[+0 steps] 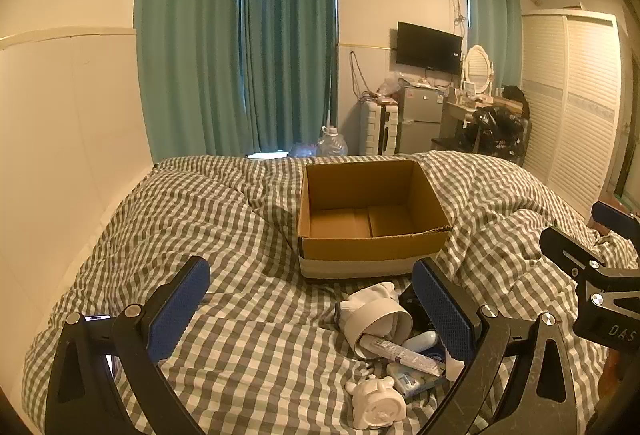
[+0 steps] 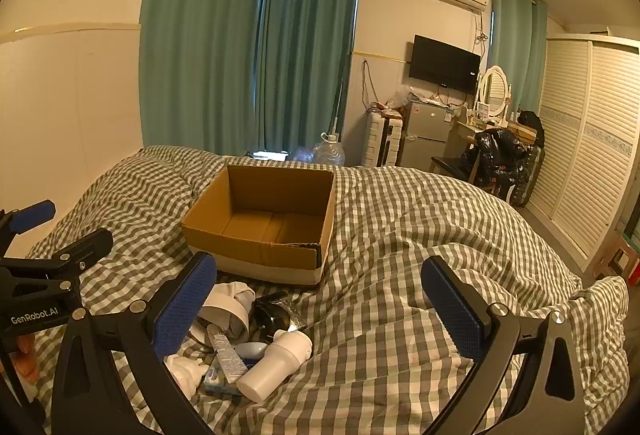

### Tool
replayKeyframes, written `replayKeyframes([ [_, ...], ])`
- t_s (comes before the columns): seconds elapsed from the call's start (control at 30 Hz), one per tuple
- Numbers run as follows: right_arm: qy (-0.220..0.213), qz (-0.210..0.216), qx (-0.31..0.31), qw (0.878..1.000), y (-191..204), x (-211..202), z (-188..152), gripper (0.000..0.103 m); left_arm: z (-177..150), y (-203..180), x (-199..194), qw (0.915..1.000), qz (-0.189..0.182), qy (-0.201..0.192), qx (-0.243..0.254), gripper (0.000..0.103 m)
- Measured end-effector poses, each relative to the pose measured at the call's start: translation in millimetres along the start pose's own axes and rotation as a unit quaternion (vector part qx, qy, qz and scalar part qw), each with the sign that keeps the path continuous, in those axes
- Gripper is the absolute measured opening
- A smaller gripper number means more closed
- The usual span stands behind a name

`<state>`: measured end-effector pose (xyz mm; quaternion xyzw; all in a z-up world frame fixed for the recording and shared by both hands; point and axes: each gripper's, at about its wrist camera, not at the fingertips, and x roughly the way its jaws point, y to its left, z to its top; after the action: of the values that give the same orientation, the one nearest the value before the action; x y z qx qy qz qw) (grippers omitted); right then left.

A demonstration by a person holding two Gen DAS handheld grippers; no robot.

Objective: Organize objects

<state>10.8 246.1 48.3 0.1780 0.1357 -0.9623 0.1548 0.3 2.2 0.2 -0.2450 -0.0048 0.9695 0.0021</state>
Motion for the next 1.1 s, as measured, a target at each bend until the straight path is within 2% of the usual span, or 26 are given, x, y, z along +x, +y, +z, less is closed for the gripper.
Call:
replayKeyframes([
  [0.3, 0.0, 0.003, -0.005, 1.0, 3.8, -0.8, 0.4, 0.103, -0.6, -1.2, -0.7, 1.0, 0.007, -0.001, -0.002, 0.103],
  [0.33, 0.0, 0.004, -0.006, 1.0, 3.5, -1.0, 0.6, 0.103, -0.6, -1.5, -0.7, 0.9963, 0.068, -0.004, -0.053, 0.103],
  [0.37, 0.001, 0.004, -0.006, 1.0, 3.7, -1.0, 0.8, 0.103, -0.6, -1.1, -0.4, 0.996, 0.071, -0.003, -0.054, 0.103],
  [1.1, -0.008, 0.008, -0.016, 1.0, 8.9, -3.1, 2.2, 0.103, -1.6, 0.0, -2.7, 0.9956, 0.073, 0.0, -0.059, 0.103],
])
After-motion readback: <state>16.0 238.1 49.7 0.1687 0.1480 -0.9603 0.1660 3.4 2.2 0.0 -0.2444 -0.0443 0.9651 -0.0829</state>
